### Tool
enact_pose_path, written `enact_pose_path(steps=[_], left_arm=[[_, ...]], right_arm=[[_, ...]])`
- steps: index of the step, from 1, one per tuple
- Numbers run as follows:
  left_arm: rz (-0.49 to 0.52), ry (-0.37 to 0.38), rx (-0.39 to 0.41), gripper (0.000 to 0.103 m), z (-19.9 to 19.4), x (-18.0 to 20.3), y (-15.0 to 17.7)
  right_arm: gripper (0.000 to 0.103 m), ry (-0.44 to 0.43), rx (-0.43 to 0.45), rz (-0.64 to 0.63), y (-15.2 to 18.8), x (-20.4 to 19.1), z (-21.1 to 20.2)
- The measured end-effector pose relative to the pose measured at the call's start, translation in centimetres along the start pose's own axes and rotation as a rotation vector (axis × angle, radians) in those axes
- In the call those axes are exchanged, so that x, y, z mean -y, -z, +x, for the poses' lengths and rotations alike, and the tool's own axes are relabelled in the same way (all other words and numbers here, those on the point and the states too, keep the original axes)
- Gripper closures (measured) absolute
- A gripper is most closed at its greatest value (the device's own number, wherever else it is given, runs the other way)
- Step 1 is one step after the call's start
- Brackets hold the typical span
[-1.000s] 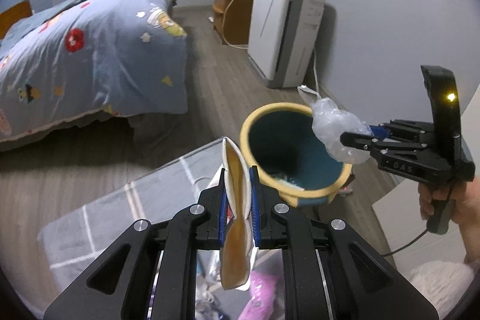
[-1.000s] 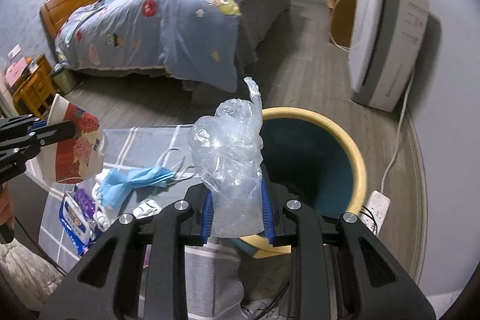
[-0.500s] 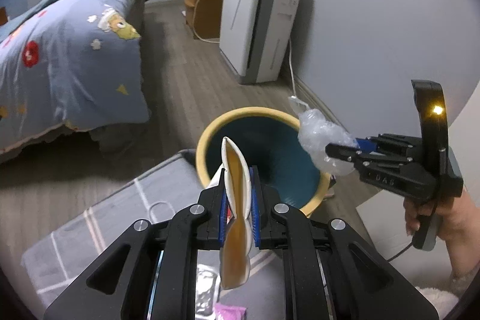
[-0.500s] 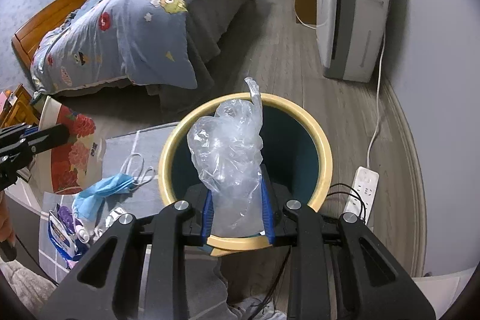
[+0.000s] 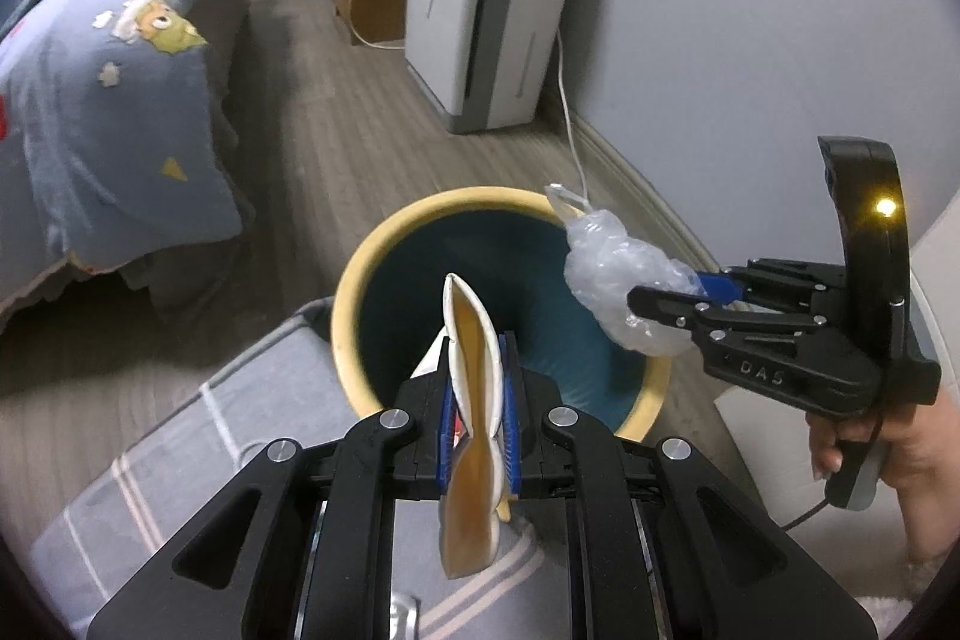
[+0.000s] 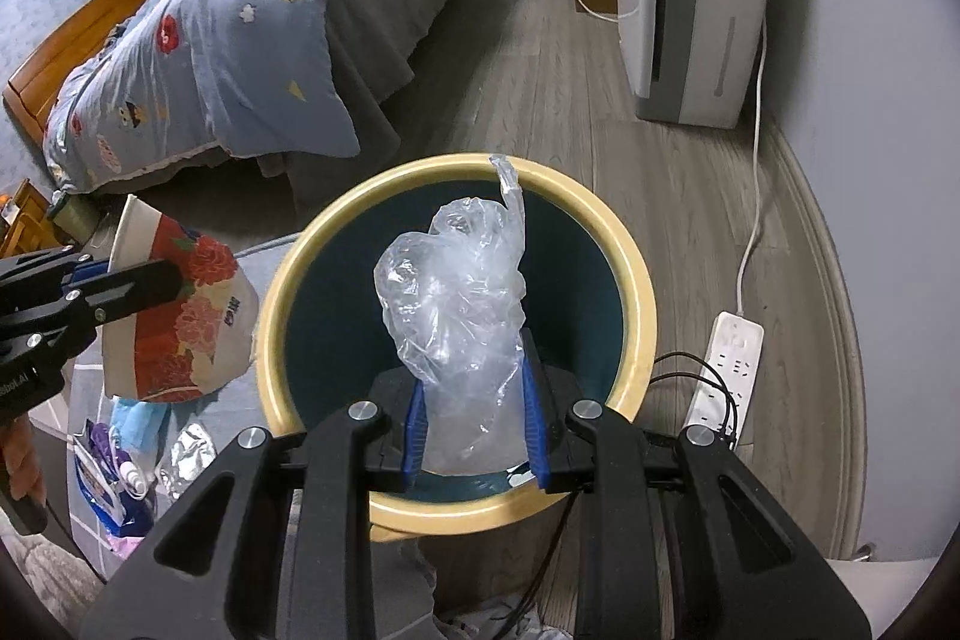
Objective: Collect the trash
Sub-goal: 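Carry both items over the bin and open both grippers, then move both grippers back over the remaining trash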
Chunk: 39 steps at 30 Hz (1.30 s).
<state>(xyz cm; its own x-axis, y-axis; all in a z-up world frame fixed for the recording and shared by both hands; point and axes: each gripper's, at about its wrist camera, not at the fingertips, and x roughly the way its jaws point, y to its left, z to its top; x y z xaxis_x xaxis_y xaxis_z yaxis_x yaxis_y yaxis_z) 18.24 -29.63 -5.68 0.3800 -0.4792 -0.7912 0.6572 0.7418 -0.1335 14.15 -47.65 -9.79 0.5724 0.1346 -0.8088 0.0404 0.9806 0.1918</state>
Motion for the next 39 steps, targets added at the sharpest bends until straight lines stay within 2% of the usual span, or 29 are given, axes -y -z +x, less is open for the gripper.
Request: enact_pose_path(steps=[8,9,11,12,13,15,17,19,22,31,39], left_arm=[[0.002,0.004,-0.013,0.089,2.5,0.3,-0.6],[0.000,0.005,-0.008,0.086,2.7,0.2,-0.8],[-0.007,-0.001,-0.001,0.081,2.8,0.0,-0.9],[-0.013,-0.001,-0.002,0.075,2.9,-0.2,-0.9],[-0.018,-0.002,-0.002,0.063,2.9,-0.4,-0.9],[-0.024,-0.019,0.009,0.046,2.8,-0.8,-1.0],[-0.027,-0.035,0.017,0.038,2.7,-1.1,-1.0],[-0.038,-0.055,0.026,0.022,2.3,-1.7,-1.0],[-0.061,-0.075,0.047,0.009,1.4,-2.5,-0.8],[-0.076,-0.169,0.063,0.007,-1.9,-4.2,1.3],[-0.110,-0.229,0.087,0.006,-5.7,-5.3,3.7]], right_arm=[[0.076,0.003,-0.011,0.012,-0.3,0.5,1.8],[0.074,0.004,-0.011,0.014,-0.4,0.5,1.9],[0.062,0.013,-0.004,0.020,-0.6,0.6,2.1],[0.049,0.015,0.001,0.023,-0.7,0.7,2.1],[0.044,0.018,0.009,0.027,-0.7,0.7,2.1],[0.036,0.028,0.023,0.027,-0.9,0.8,2.1],[0.028,0.041,0.028,0.028,-1.0,1.1,2.0],[0.019,0.051,0.036,0.039,-1.0,1.5,1.9],[0.006,0.071,0.049,0.058,-1.0,2.0,1.5],[0.006,0.075,0.046,0.057,-0.8,1.2,0.3],[0.006,0.064,0.061,0.012,-0.2,-1.6,-1.9]])
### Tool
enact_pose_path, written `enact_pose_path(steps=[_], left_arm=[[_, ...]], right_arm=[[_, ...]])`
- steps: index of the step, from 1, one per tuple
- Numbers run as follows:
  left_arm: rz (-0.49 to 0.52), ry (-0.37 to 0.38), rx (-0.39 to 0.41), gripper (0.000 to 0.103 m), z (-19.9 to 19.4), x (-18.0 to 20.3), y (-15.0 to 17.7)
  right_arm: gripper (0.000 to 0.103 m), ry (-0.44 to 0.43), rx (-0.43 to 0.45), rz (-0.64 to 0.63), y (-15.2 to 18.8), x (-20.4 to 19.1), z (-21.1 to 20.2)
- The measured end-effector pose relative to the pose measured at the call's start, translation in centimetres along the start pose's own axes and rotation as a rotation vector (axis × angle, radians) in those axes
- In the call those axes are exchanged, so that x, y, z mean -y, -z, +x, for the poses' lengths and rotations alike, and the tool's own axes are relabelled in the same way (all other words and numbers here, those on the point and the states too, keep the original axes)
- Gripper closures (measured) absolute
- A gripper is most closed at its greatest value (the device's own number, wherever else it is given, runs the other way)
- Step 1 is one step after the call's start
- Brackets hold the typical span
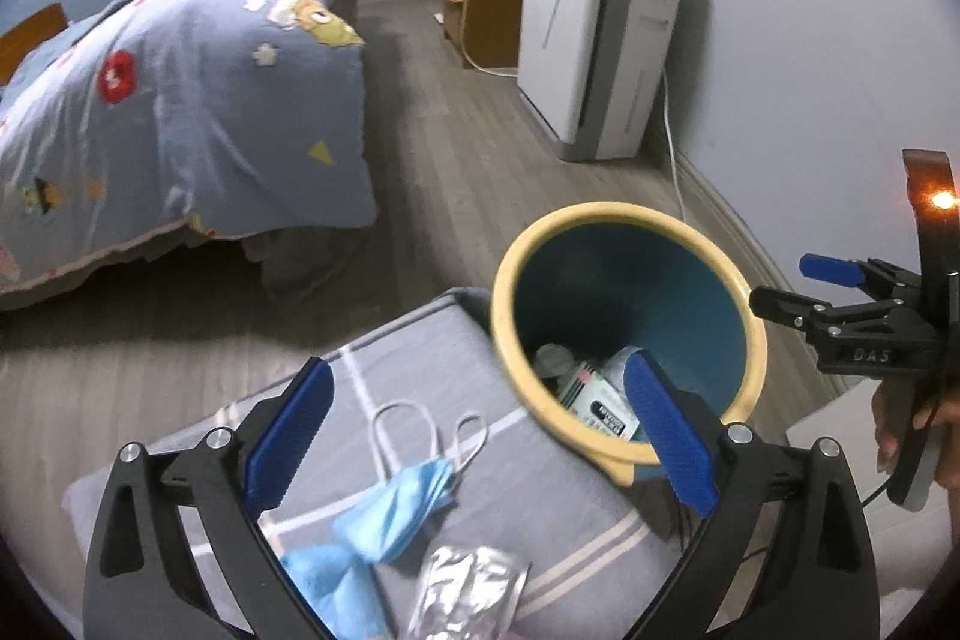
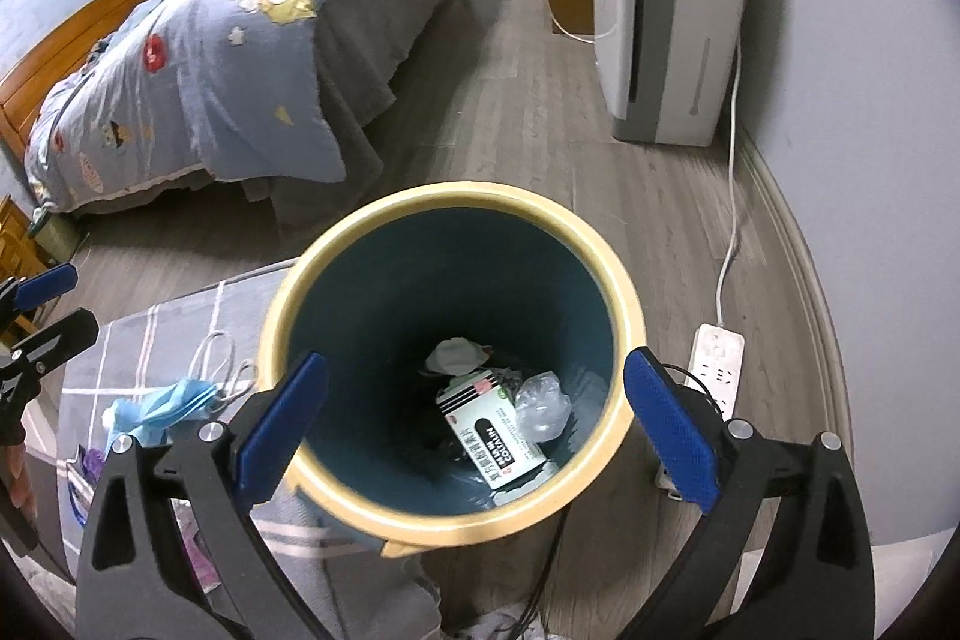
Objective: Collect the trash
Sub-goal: 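Move both grippers back over the remaining trash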
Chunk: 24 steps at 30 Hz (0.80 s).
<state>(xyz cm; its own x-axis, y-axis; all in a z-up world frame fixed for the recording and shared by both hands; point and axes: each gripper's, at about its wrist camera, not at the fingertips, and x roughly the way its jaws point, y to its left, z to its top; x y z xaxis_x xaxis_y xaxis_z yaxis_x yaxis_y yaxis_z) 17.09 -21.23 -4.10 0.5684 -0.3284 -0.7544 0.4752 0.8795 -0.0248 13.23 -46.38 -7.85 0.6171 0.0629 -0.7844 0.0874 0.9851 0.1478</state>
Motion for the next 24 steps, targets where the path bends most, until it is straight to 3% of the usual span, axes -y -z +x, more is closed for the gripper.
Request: enact_pose_path(steps=[24], left_arm=[[-0.071,-0.137,0.053,0.005,-10.8,-5.6,6.8]], right_arm=[[0.006,-0.067,0.019,-0.180,2.5,-10.4,-6.3]])
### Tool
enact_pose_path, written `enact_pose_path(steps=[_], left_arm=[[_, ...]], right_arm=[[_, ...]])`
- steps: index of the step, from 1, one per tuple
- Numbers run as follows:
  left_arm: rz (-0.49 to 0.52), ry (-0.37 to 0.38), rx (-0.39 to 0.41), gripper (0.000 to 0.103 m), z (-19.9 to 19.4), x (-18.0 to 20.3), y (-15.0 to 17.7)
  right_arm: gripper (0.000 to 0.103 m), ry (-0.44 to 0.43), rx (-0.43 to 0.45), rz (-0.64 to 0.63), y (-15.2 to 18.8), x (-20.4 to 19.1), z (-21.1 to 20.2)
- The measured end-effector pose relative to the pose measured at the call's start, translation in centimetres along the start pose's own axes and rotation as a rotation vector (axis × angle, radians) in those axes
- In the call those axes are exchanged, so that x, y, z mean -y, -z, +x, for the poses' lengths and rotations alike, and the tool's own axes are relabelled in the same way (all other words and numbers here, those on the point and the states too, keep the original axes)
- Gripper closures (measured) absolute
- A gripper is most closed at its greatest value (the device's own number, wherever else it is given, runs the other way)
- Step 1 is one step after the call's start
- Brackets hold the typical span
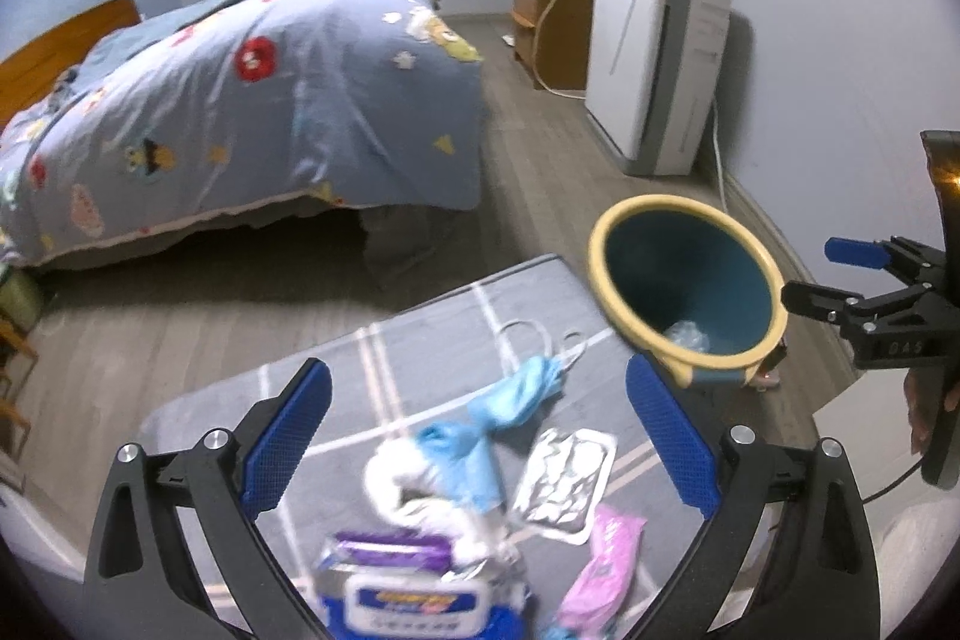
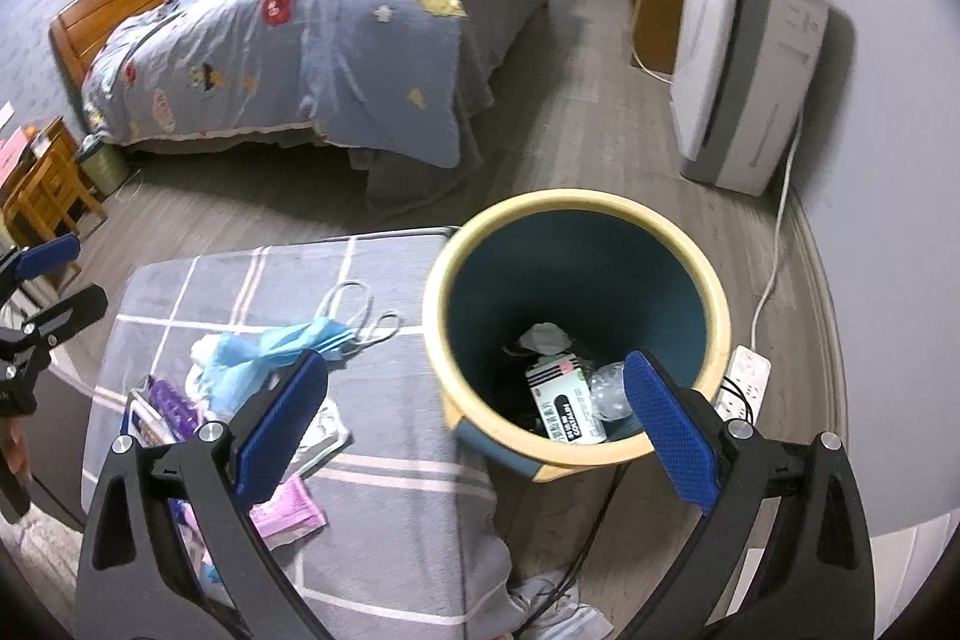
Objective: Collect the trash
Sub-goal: 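Move both grippers back over the remaining trash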
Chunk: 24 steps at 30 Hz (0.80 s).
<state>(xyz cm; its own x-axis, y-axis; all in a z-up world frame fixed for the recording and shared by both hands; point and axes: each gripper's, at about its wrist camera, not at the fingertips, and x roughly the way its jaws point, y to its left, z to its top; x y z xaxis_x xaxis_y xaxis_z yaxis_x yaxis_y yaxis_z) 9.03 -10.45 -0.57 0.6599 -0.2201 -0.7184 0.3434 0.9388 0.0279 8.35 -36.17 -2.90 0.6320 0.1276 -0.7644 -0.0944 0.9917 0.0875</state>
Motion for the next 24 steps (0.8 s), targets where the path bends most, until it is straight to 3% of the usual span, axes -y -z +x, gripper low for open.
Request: enact_pose_path(steps=[8,16,24], left_arm=[[-0.083,-0.069,-0.027,0.005,-1.9,-4.4,3.8],[-0.151,-0.126,-0.075,0.005,-1.6,-7.2,7.1],[-0.176,-0.125,-0.218,0.005,1.2,-8.3,12.4]], right_arm=[[0.006,-0.063,-0.015,-0.128,2.0,-4.1,1.0],[0.006,-0.060,-0.053,-0.246,2.9,-7.5,2.5],[0.006,-0.102,-0.085,-0.269,3.6,-10.2,4.3]])
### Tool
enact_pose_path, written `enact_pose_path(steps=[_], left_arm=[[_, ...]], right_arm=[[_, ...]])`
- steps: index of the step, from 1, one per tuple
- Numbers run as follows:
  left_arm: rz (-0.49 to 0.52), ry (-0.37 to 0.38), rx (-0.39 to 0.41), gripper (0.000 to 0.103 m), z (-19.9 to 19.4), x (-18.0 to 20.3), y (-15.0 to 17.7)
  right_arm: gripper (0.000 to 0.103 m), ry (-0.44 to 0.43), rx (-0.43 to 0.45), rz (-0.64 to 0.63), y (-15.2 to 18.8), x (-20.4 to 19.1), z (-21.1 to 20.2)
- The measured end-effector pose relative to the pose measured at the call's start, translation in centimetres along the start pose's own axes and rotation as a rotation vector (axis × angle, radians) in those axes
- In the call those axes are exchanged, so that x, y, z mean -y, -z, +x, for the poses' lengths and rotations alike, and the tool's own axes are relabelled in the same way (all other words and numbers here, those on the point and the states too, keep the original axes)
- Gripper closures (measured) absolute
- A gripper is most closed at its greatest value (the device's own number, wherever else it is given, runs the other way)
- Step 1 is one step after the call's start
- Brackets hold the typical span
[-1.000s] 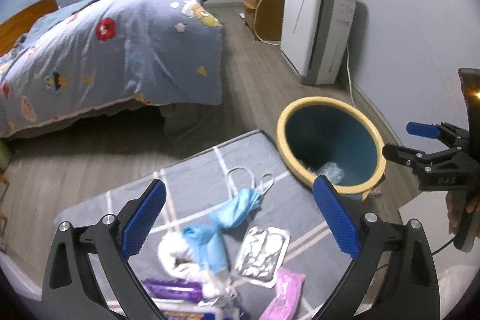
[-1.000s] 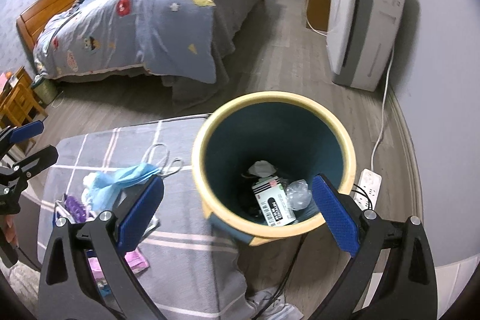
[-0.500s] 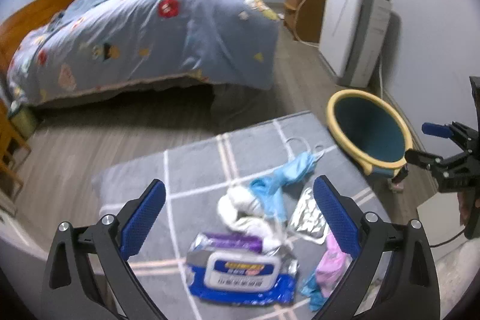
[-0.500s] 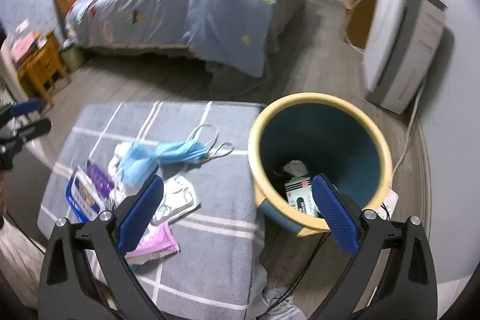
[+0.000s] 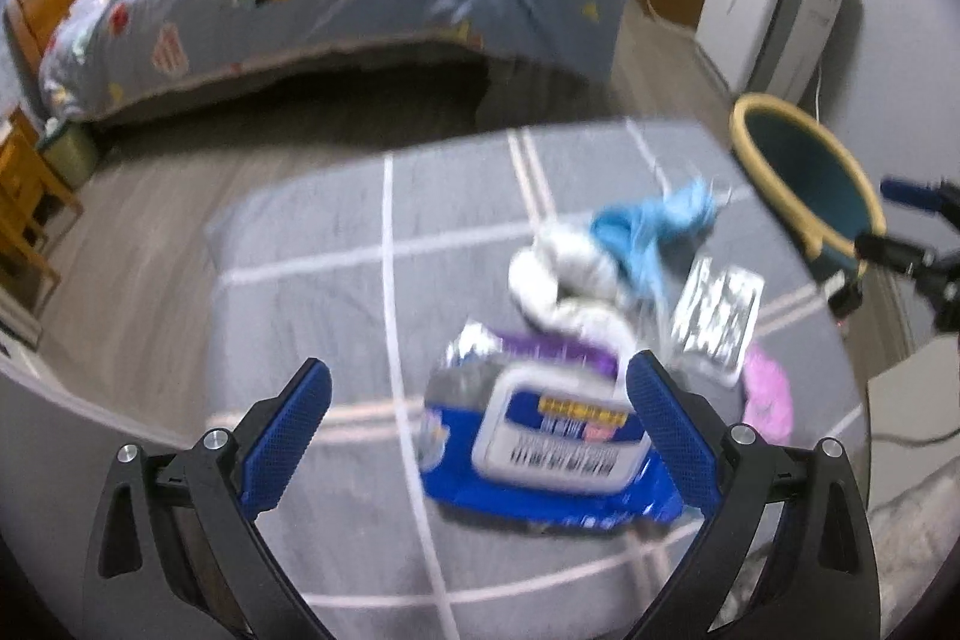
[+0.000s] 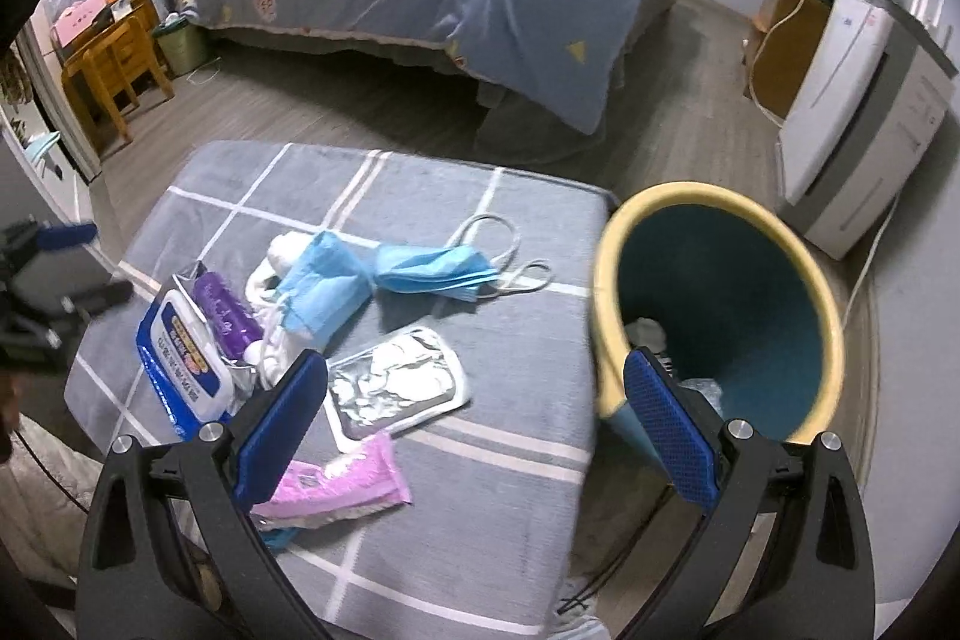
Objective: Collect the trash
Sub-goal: 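Move both grippers back over the remaining trash, then grasp the blue wet-wipes pack with the left gripper while the right grasps the blue mask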
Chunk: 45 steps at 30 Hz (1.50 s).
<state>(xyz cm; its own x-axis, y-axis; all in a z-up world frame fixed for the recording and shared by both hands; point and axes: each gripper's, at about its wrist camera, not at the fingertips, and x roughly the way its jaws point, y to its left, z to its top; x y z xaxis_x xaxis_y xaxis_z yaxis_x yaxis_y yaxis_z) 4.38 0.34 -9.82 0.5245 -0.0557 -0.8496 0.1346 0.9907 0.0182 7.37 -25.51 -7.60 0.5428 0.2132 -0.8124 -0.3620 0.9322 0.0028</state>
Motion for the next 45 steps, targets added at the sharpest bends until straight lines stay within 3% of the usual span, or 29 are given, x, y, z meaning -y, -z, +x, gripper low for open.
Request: enact_pose_path(steps=[5,14,17,20,21,23,24,26,27,37,45], left_arm=[[0.031,0.021,-0.072,0.005,2.4,-0.4,1.9],[0.044,0.069,-0.135,0.006,4.4,-0.3,2.5],[0.017,0.117,-0.175,0.011,5.5,-0.5,2.7],[-0.031,0.167,-0.197,0.032,5.7,-1.0,2.8],[-0.038,0.177,-0.193,0.045,5.5,-1.1,2.7],[-0.056,0.202,-0.176,0.056,4.8,-1.3,2.4],[-0.064,0.216,-0.163,0.067,4.3,-1.4,2.2],[-0.073,0.234,-0.147,0.074,3.5,-1.4,2.0],[-0.073,0.251,-0.138,0.083,3.1,-1.4,1.9],[0.001,0.279,-0.014,0.090,-0.7,0.4,-0.6],[0.101,0.251,0.121,0.092,-4.4,0.9,-3.1]], right_arm=[[0.006,-0.005,-0.018,-0.013,-0.3,-1.3,1.1],[0.006,-0.012,-0.032,-0.039,-0.5,-2.1,1.8],[0.006,-0.009,-0.029,-0.044,-0.4,-2.1,1.7],[0.006,-0.005,-0.026,-0.031,-0.3,-1.6,1.6],[0.006,-0.005,-0.025,-0.027,-0.3,-1.5,1.6],[0.006,-0.006,-0.024,-0.015,-0.2,-1.2,1.5],[0.006,-0.006,-0.023,-0.011,-0.2,-1.1,1.5],[0.006,-0.007,-0.022,-0.004,-0.2,-0.9,1.5],[0.006,-0.007,-0.022,-0.002,-0.2,-0.9,1.5],[0.006,0.012,-0.001,0.008,-0.2,-0.3,0.9],[0.006,0.014,-0.005,0.059,-0.7,1.3,1.6]])
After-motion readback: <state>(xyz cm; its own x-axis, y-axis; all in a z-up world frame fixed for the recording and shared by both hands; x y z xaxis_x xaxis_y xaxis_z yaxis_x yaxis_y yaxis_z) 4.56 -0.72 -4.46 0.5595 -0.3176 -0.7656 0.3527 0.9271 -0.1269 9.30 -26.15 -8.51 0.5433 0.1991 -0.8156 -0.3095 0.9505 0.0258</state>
